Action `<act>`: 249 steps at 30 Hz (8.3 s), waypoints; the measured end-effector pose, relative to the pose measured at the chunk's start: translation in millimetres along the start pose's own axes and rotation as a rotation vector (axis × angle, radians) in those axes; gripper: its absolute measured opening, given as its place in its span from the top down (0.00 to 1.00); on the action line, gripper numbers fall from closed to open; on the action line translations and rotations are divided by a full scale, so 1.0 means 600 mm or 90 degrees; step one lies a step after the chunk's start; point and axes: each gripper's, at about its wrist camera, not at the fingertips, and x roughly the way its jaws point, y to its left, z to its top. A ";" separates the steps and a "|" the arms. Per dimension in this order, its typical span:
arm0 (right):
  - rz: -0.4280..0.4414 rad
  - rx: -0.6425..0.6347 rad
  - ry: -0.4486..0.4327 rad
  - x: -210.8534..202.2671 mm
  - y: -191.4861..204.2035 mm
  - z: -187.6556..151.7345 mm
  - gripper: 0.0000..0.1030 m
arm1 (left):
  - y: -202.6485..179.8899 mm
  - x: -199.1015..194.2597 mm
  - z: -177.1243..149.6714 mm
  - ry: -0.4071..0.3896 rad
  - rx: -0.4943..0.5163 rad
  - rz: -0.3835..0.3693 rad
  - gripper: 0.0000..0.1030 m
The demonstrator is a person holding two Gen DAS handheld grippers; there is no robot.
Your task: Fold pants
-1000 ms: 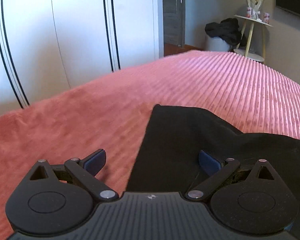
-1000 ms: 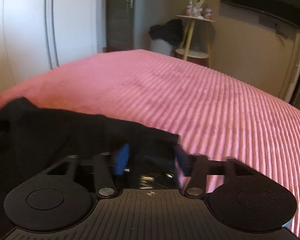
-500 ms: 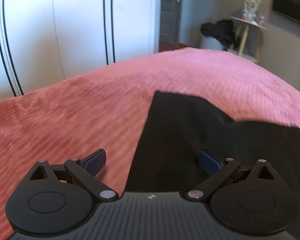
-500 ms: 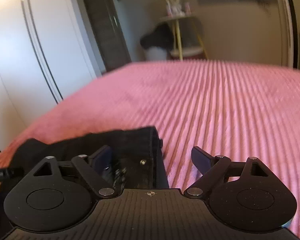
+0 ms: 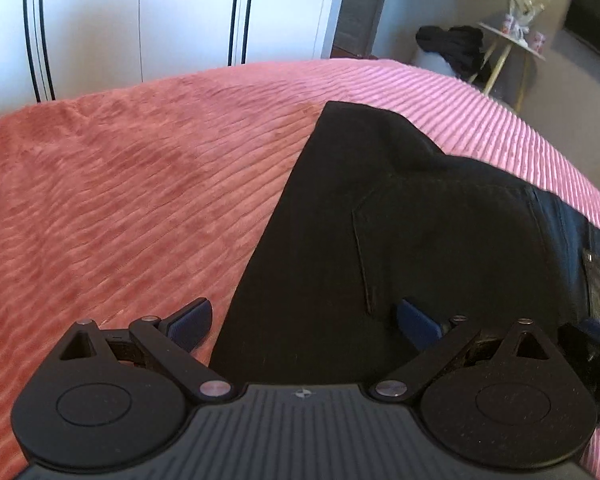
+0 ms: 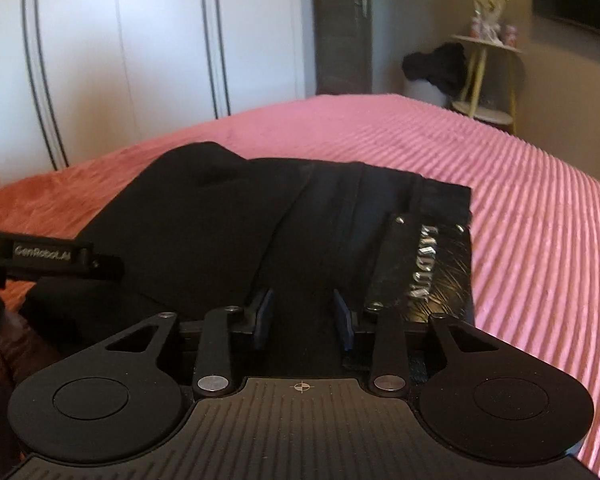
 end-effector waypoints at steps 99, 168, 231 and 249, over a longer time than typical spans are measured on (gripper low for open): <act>-0.111 0.105 0.172 0.009 -0.015 -0.020 0.01 | -0.051 -0.067 -0.040 0.006 0.122 0.033 0.04; -0.144 -0.039 0.012 0.031 0.063 -0.013 0.00 | -0.036 -0.051 -0.037 -0.070 0.095 0.020 0.04; -0.122 -0.015 -0.005 0.013 0.057 -0.008 0.00 | -0.029 -0.046 -0.038 -0.055 0.079 0.020 0.04; -0.119 -0.007 -0.004 0.010 0.056 -0.007 0.00 | -0.027 -0.046 -0.039 -0.051 0.080 0.019 0.04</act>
